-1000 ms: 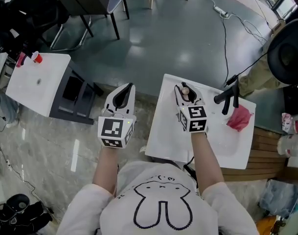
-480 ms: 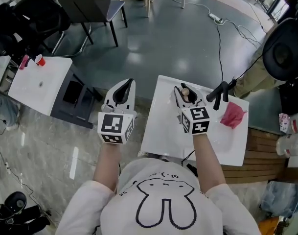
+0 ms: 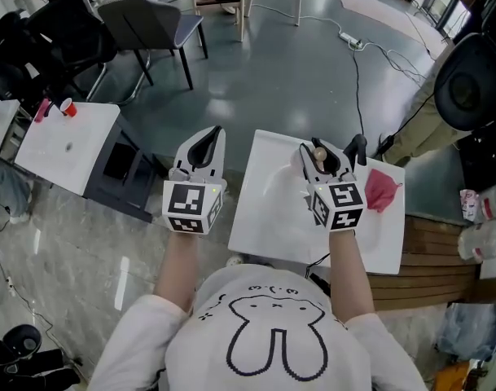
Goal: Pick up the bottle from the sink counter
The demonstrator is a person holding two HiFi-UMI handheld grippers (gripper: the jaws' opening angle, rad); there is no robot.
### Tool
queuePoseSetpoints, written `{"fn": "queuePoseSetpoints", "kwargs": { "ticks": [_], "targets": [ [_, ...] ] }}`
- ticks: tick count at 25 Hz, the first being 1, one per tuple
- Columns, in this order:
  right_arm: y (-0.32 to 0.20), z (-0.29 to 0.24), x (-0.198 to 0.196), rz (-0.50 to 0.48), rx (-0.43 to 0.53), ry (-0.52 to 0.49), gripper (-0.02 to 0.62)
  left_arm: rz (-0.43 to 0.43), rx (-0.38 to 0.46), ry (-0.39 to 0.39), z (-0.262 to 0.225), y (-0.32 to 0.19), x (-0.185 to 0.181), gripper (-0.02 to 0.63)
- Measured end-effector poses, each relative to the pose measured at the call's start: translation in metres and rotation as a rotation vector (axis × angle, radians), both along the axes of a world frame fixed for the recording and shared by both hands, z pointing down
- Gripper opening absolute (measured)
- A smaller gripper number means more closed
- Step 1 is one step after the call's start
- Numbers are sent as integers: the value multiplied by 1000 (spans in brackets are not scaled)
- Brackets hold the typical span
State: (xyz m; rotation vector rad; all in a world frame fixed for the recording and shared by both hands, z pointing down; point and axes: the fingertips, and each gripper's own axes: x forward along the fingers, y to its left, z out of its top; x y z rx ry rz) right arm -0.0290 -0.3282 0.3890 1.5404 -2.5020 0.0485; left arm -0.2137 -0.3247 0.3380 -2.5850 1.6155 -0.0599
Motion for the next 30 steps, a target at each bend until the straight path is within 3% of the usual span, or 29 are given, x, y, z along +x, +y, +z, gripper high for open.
{"fn": "queuePoseSetpoints", "kwargs": {
  "ticks": [20, 30],
  "targets": [
    [45, -74, 66, 135, 169, 10, 129, 34, 123, -26, -36, -1, 18, 9],
    [57, -101, 62, 148, 283, 60, 129, 59, 206, -72, -60, 1, 27, 9]
  ]
}}
